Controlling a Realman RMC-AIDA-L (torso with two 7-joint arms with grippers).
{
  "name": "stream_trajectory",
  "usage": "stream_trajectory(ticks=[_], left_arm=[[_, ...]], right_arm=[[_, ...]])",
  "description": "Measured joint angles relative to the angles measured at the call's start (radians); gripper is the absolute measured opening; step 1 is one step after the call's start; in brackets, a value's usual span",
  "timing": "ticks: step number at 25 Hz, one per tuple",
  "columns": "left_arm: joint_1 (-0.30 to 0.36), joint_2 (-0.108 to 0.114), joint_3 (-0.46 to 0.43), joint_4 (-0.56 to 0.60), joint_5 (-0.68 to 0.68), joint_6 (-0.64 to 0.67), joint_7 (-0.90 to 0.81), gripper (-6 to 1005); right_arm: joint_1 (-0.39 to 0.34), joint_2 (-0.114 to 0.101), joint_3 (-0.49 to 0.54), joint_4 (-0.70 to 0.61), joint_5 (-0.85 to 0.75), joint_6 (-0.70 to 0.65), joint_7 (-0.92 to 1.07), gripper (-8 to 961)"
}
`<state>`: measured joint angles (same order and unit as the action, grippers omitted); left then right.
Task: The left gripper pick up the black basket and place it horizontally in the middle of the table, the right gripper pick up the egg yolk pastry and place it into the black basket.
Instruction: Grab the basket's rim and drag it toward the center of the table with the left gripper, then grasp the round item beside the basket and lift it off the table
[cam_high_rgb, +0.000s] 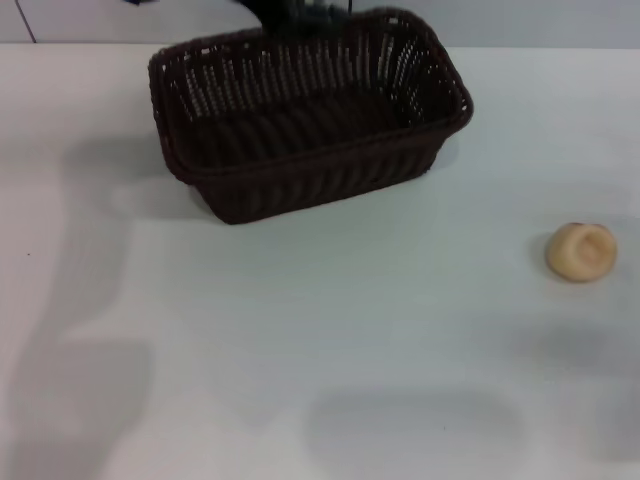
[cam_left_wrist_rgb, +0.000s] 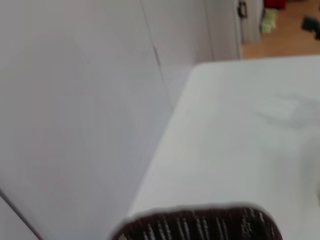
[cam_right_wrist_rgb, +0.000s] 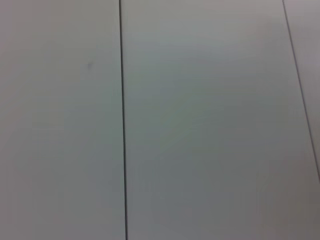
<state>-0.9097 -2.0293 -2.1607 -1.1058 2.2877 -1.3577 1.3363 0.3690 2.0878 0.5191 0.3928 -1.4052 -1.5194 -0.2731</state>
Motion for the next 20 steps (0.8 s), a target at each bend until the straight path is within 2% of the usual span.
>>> stream_trajectory(ticks=[4,5,6,8,9,10,11,14,15,18,19,20], left_arm=[[0.049,-0.015,-0.022,-0.084,-0.059,0.012,0.009,338],[0.098,-0.018,-0.028,-0.144,-0.123,0.029,0.013,351],[0.098,-0.018,-0.028,-0.144,-0.123,0.029,0.013,364],[0.172,-0.019,-0.036,-0.2,-0.212,0.065,0.015,376],[0.172,-0.019,-0.036,-0.2,-0.212,0.065,0.015,376],[0.229,-0.019,-0.046,-0.224,-0.288,0.091,0.016,375],[0.229,-0.019,-0.046,-0.224,-0.288,0.091,0.016,375],[0.308,-0.021,-0.06,-0.239,-0.412,0.127,0.022,373],[0.364,-0.026,-0.076,-0.239,-0.514,0.157,0.027,373],[0.436,-0.028,-0.101,-0.211,-0.676,0.185,0.047,371],[0.436,-0.028,-0.101,-0.211,-0.676,0.185,0.047,371],[0.475,-0.028,-0.117,-0.17,-0.79,0.2,0.072,370]], right_arm=[[0.0,0.0,-0.006,0.0,0.0,0.0,0.0,820],[0.0,0.0,-0.006,0.0,0.0,0.0,0.0,820],[0.0,0.0,-0.006,0.0,0.0,0.0,0.0,820],[0.0,0.0,-0.006,0.004,0.0,0.0,0.0,820],[0.0,0.0,-0.006,0.004,0.0,0.0,0.0,820],[0.0,0.0,-0.006,0.008,0.0,0.0,-0.001,820],[0.0,0.0,-0.006,0.008,0.0,0.0,-0.001,820],[-0.004,0.0,-0.005,0.009,0.0,0.0,-0.002,820],[-0.005,0.0,-0.005,0.01,0.0,0.0,-0.003,820],[-0.007,0.0,-0.007,0.011,0.0,0.001,-0.003,820],[-0.007,0.0,-0.007,0.011,0.0,0.001,-0.003,820],[-0.007,0.0,-0.013,0.011,0.0,0.002,-0.003,819]])
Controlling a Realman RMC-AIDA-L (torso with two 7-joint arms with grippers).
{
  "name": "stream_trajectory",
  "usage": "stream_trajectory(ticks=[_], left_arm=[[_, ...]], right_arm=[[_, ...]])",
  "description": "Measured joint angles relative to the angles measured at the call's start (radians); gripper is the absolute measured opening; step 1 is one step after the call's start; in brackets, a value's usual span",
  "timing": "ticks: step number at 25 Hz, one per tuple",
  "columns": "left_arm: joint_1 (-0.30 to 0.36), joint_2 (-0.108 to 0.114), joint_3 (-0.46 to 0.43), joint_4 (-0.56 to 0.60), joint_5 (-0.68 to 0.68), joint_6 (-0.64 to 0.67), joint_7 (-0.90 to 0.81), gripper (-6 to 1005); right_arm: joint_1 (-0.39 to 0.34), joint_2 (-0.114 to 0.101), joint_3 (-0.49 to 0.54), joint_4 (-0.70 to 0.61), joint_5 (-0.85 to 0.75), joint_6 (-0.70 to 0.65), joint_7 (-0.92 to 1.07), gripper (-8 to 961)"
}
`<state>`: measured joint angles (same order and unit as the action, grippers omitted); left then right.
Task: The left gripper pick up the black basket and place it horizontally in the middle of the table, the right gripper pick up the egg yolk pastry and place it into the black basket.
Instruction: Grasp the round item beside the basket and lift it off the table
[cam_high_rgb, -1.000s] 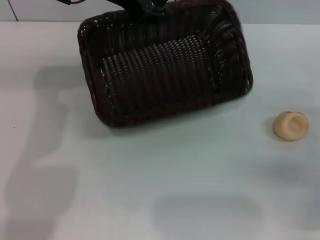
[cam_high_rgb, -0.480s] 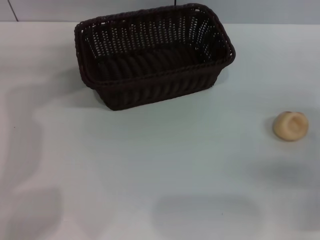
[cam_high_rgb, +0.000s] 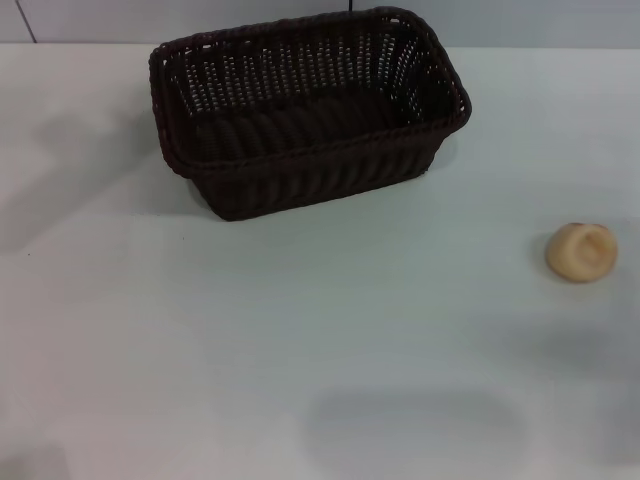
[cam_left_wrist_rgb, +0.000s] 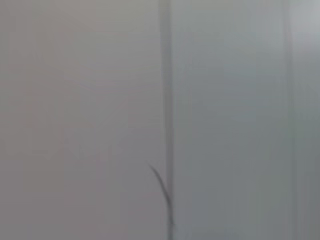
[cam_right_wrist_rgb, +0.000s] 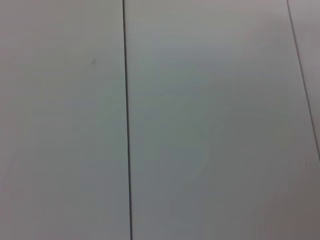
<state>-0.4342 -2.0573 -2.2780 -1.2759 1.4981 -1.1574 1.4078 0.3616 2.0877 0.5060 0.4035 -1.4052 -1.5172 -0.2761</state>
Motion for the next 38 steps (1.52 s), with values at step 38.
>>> stream_trajectory(ticks=[38], left_arm=[[0.063,0.021,-0.373,0.718,-0.683,0.236,1.044,365]], right_arm=[[-0.143,-0.043,-0.032,0.674,0.004,0.098,-0.477,818]])
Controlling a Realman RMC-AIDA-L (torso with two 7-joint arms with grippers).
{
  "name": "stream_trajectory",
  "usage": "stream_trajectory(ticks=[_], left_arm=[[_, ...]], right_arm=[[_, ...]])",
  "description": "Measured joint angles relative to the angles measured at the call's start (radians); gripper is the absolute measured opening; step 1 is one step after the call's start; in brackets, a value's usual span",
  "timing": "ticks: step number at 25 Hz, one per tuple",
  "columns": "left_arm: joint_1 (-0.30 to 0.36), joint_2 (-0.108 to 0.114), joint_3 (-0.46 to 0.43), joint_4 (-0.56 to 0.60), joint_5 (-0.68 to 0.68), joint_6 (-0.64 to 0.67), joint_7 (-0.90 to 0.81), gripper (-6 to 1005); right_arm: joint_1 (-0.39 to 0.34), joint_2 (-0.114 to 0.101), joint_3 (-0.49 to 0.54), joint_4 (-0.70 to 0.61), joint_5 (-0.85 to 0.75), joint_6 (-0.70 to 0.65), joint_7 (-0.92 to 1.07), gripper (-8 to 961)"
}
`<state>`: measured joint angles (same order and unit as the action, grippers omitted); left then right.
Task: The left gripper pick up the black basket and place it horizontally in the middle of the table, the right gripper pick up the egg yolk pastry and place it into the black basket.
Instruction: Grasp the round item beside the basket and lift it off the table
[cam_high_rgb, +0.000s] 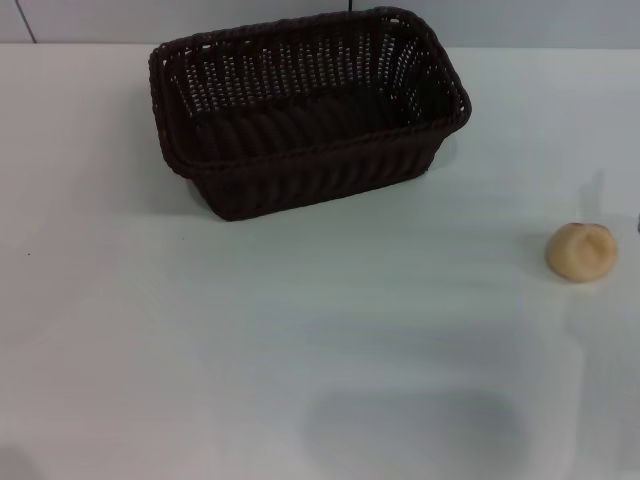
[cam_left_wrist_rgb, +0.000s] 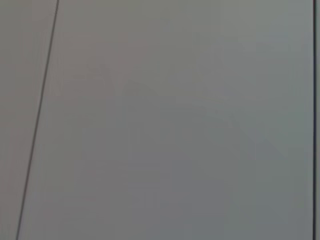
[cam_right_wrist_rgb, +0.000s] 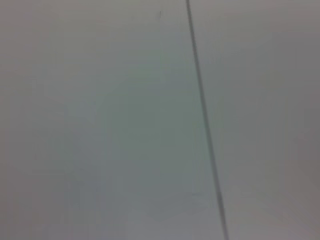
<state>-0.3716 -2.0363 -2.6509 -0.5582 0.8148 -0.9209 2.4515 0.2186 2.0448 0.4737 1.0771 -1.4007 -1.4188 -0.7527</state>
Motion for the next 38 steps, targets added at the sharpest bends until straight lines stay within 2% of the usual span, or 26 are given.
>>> stream_trajectory(ticks=[2,3,7,8,12,13,14,16,17,19,21,22,23,27,38], left_arm=[[0.003,0.007,-0.001,0.0,0.0,0.003,0.001,364],[0.003,0.007,-0.001,0.0,0.0,0.003,0.001,364],[0.004,0.015,-0.013,0.001,-0.001,0.011,0.002,364],[0.004,0.015,-0.013,0.001,-0.001,0.011,0.002,364],[0.003,0.023,-0.016,0.009,-0.002,0.011,0.003,364],[0.003,0.023,-0.016,0.009,-0.002,0.011,0.003,364],[0.003,0.024,-0.017,0.011,-0.002,0.011,0.003,364],[0.002,0.025,-0.022,0.012,-0.002,0.011,0.004,364],[0.001,0.025,-0.025,0.012,-0.002,0.011,0.004,364],[0.0,0.025,-0.026,0.012,-0.002,0.011,0.005,364],[-0.002,0.025,-0.026,0.013,-0.002,0.011,0.01,364],[-0.004,0.025,-0.026,0.014,-0.002,0.014,0.014,364],[-0.004,0.025,-0.026,0.014,-0.002,0.014,0.014,364],[-0.007,0.025,-0.026,0.014,-0.002,0.022,0.016,364],[-0.007,0.022,-0.047,0.014,-0.002,0.022,0.017,364]], right_arm=[[-0.03,-0.019,0.017,0.107,0.009,0.059,-0.069,818],[-0.03,-0.019,0.017,0.107,0.009,0.059,-0.069,818],[-0.099,-0.019,0.064,0.269,0.027,0.138,-0.252,817],[-0.099,-0.019,0.064,0.269,0.027,0.138,-0.252,817],[-0.164,-0.018,0.091,0.413,0.05,0.199,-0.386,817],[-0.164,-0.018,0.091,0.413,0.05,0.199,-0.386,817],[-0.184,-0.028,0.105,0.477,0.091,0.228,-0.437,817],[-0.192,-0.034,0.114,0.513,0.125,0.244,-0.471,817],[-0.203,-0.046,0.132,0.576,0.211,0.268,-0.55,817],[-0.207,-0.053,0.138,0.604,0.253,0.277,-0.587,817],[-0.211,-0.069,0.143,0.653,0.32,0.283,-0.643,817],[-0.215,-0.085,0.143,0.686,0.361,0.283,-0.671,817],[-0.215,-0.085,0.143,0.686,0.361,0.283,-0.671,817],[-0.216,-0.116,0.161,0.733,0.453,0.281,-0.724,817],[-0.222,-0.128,0.264,0.764,0.621,0.302,-0.86,816]])
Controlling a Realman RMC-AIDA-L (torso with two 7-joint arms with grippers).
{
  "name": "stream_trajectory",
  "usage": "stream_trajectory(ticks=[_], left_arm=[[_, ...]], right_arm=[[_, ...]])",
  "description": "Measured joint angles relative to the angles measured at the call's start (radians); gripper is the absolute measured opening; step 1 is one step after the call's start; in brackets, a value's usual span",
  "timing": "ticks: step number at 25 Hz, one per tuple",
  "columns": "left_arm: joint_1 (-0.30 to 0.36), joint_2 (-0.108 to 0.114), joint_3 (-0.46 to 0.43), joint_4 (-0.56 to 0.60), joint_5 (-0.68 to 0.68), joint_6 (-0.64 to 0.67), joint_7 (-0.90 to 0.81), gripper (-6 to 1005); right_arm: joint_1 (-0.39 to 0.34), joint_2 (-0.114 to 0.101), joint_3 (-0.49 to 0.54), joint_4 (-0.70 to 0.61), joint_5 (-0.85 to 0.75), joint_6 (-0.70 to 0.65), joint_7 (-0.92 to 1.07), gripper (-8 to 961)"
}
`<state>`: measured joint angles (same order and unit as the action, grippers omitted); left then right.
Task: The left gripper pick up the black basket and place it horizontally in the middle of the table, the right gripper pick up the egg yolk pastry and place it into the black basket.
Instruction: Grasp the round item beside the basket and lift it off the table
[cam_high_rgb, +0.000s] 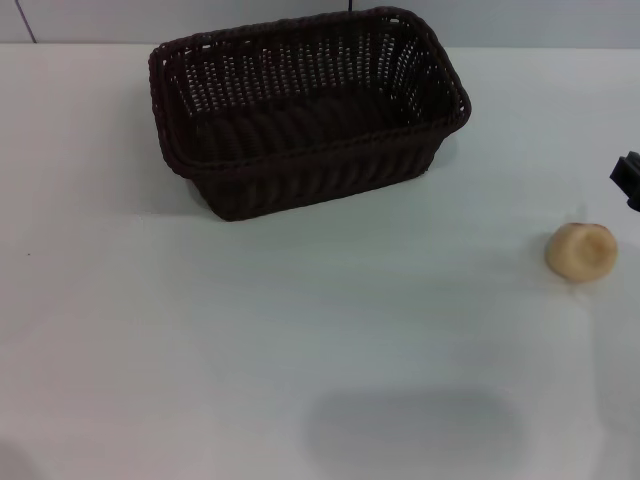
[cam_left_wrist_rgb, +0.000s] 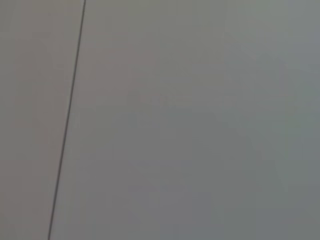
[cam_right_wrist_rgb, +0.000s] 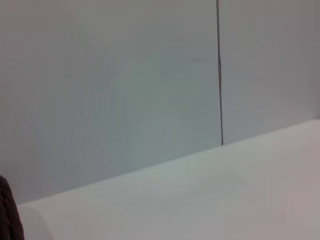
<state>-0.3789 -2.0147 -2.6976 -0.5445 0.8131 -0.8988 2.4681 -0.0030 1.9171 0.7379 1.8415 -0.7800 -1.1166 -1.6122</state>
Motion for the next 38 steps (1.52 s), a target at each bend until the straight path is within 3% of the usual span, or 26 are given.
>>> stream_trajectory(ticks=[5,8,9,10,14,21,24,38], left_arm=[[-0.001,-0.001,-0.004,0.0,0.0,0.0,0.0,364],[-0.004,-0.001,-0.005,0.0,0.0,0.0,0.001,364],[-0.005,0.0,-0.005,0.0,0.0,0.0,0.005,364],[-0.005,0.0,-0.005,0.0,0.0,0.0,0.005,364],[-0.008,0.0,-0.008,-0.001,0.0,-0.002,0.011,364],[-0.008,-0.002,-0.016,-0.008,-0.002,-0.008,0.011,363],[-0.008,-0.006,-0.014,-0.011,-0.002,-0.014,0.011,363],[-0.008,-0.013,-0.008,-0.015,-0.002,-0.037,0.01,363]], right_arm=[[-0.016,0.012,0.099,0.053,0.154,0.046,-0.198,816],[-0.034,0.04,0.157,0.079,0.238,0.07,-0.327,816],[-0.049,0.062,0.193,0.09,0.285,0.084,-0.403,816],[-0.049,0.062,0.193,0.09,0.285,0.084,-0.403,816],[-0.076,0.099,0.231,0.087,0.311,0.099,-0.471,815],[-0.064,0.11,0.242,0.034,0.313,0.111,-0.474,815],[-0.061,0.126,0.259,-0.006,0.314,0.142,-0.474,815],[-0.008,0.142,0.274,-0.126,0.361,0.215,-0.477,814]])
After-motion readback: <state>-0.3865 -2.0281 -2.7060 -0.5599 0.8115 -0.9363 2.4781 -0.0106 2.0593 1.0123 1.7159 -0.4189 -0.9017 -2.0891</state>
